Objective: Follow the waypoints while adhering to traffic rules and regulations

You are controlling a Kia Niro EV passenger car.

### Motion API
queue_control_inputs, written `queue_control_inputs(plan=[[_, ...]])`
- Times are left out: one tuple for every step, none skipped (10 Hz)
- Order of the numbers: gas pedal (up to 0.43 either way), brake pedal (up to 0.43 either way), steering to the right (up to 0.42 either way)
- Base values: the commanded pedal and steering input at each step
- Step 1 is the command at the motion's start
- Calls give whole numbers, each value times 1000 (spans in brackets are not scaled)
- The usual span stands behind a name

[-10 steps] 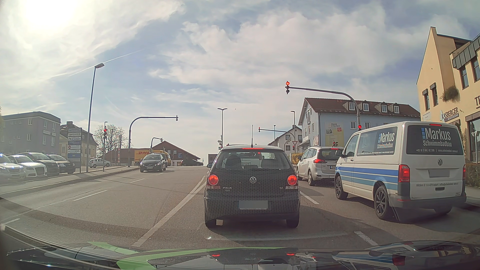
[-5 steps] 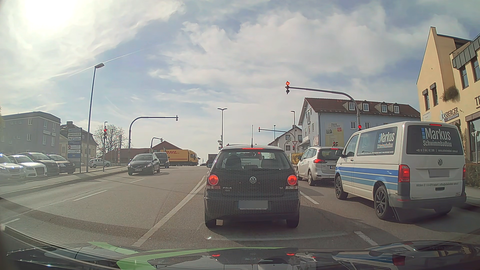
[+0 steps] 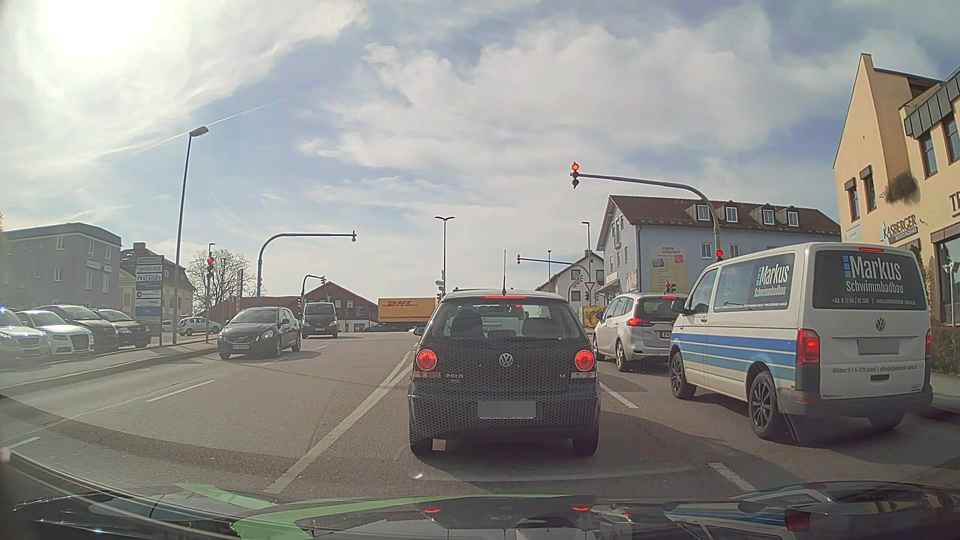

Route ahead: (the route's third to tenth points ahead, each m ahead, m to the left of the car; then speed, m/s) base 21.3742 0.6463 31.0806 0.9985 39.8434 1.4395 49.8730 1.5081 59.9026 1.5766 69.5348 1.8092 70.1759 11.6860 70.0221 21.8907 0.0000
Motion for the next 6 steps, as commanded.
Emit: queue_control_inputs(plan=[[0,341,-32],[0,341,-32],[0,341,-32],[0,341,-32],[0,341,-32],[0,341,-32]])
